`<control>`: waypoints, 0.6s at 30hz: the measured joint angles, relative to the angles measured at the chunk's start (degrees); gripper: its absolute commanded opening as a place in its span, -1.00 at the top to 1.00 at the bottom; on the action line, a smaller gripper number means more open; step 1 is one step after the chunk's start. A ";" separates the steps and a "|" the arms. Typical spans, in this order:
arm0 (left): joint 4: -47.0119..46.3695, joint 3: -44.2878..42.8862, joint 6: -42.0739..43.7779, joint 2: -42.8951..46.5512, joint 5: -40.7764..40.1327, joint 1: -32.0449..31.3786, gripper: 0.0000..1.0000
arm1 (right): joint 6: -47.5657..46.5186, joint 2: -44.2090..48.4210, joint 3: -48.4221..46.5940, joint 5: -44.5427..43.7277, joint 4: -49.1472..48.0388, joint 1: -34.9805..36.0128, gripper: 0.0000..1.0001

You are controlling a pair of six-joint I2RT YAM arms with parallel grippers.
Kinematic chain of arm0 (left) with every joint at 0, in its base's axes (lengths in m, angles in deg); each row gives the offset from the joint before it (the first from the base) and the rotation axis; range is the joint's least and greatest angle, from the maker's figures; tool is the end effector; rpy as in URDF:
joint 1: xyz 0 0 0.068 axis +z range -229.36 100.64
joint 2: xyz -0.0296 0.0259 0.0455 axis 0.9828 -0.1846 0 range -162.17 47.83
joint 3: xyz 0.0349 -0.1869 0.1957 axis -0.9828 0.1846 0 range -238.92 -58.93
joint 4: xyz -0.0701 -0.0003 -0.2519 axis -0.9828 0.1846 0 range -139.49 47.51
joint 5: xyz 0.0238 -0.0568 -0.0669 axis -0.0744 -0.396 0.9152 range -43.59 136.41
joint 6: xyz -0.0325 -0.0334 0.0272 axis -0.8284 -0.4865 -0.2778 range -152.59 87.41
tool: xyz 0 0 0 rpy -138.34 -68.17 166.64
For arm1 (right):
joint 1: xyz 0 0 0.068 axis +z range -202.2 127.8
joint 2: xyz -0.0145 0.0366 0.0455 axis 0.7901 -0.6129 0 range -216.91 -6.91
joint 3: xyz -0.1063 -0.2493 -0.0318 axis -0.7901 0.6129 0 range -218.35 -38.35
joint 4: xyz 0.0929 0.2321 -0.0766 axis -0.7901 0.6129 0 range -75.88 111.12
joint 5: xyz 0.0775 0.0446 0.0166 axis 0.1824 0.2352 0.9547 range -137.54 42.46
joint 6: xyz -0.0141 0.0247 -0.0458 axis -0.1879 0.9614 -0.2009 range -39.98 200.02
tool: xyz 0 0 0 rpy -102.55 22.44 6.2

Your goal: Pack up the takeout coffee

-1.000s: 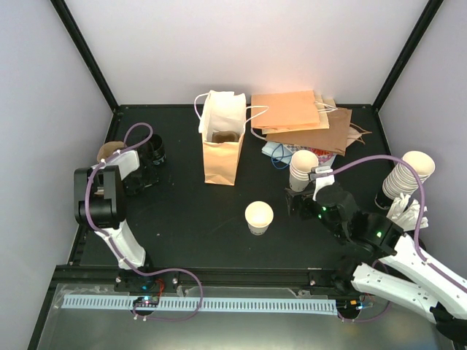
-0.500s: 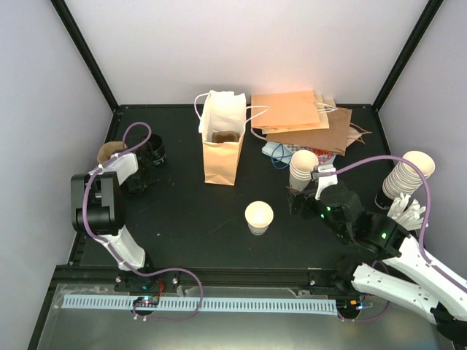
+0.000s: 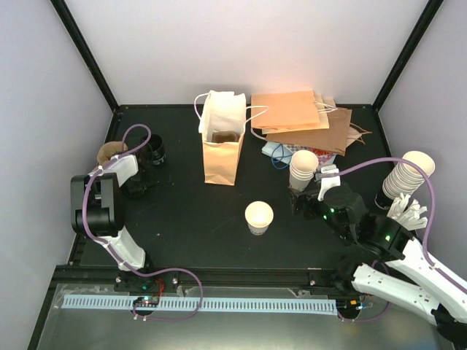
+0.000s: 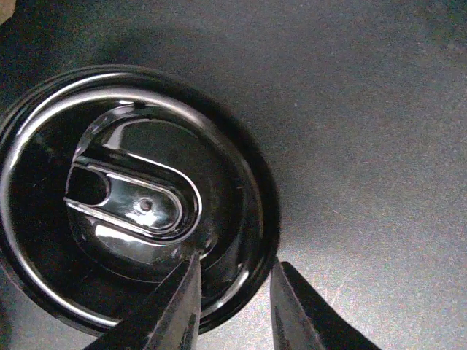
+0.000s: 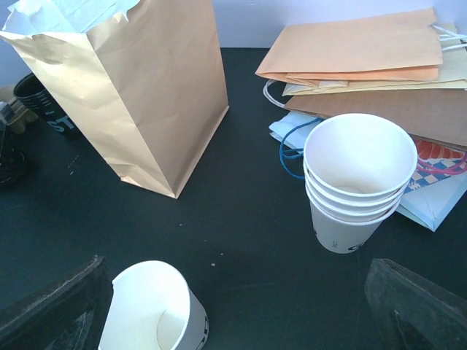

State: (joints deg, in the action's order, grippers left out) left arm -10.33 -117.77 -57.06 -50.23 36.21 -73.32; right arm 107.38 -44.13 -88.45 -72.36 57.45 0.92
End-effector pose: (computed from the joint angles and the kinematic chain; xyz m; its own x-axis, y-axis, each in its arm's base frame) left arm 0.3044 0.0386 0.1596 -0.8290 -0.4976 -0.2554 -0.5300 0.8447 0.0744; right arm 0.0881 0.0926 0.3324 -0.5039 0.0234 -0.8635 -0.3121 0.9272 0.2073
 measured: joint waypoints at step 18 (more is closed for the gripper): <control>-0.76 3.91 -0.68 3.04 4.46 -0.44 0.81 | 0.02 1.77 0.00 1.44 0.09 0.00 -0.94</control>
State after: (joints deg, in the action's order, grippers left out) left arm -11.09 -113.86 -57.74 -47.19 40.67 -73.75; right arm 107.40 -42.36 -88.45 -70.92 57.54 0.92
